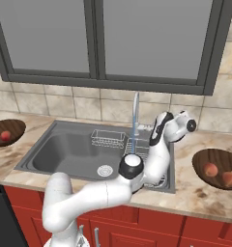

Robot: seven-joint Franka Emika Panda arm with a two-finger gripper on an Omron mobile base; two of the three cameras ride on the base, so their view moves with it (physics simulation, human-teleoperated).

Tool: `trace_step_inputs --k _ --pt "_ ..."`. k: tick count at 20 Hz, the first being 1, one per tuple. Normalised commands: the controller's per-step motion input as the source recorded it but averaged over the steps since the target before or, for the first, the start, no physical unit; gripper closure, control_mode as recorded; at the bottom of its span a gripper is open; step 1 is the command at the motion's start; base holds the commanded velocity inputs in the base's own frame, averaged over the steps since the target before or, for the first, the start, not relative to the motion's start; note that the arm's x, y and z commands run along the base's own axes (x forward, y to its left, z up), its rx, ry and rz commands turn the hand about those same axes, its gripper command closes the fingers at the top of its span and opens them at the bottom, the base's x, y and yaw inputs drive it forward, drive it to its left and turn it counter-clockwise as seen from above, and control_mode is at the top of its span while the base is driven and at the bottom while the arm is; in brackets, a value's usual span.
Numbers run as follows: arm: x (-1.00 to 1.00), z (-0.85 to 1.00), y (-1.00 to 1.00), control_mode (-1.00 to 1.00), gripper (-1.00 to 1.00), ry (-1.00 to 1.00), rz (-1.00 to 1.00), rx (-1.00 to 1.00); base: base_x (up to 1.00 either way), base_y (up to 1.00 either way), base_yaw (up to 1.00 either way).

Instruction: Pick the onions from the sink and place them in one bowl. Place the peach in the other bowl. Then turn off the sink faucet.

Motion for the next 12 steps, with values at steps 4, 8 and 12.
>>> trace_step_inputs --k 4,8,12 --pt "0.0 0.0 0.72 -1.0 -1.0 0.0 0.11 0.0 0.0 0.0 0.0" --pt "0.0 0.0 0.92 -1.0 -1.0 0.0 0.11 0.0 0.0 0.0 0.0" --pt "0.19 0.0 0.9 -1.0 -1.0 0.0 0.08 0.0 0.0 0.0 0.0"
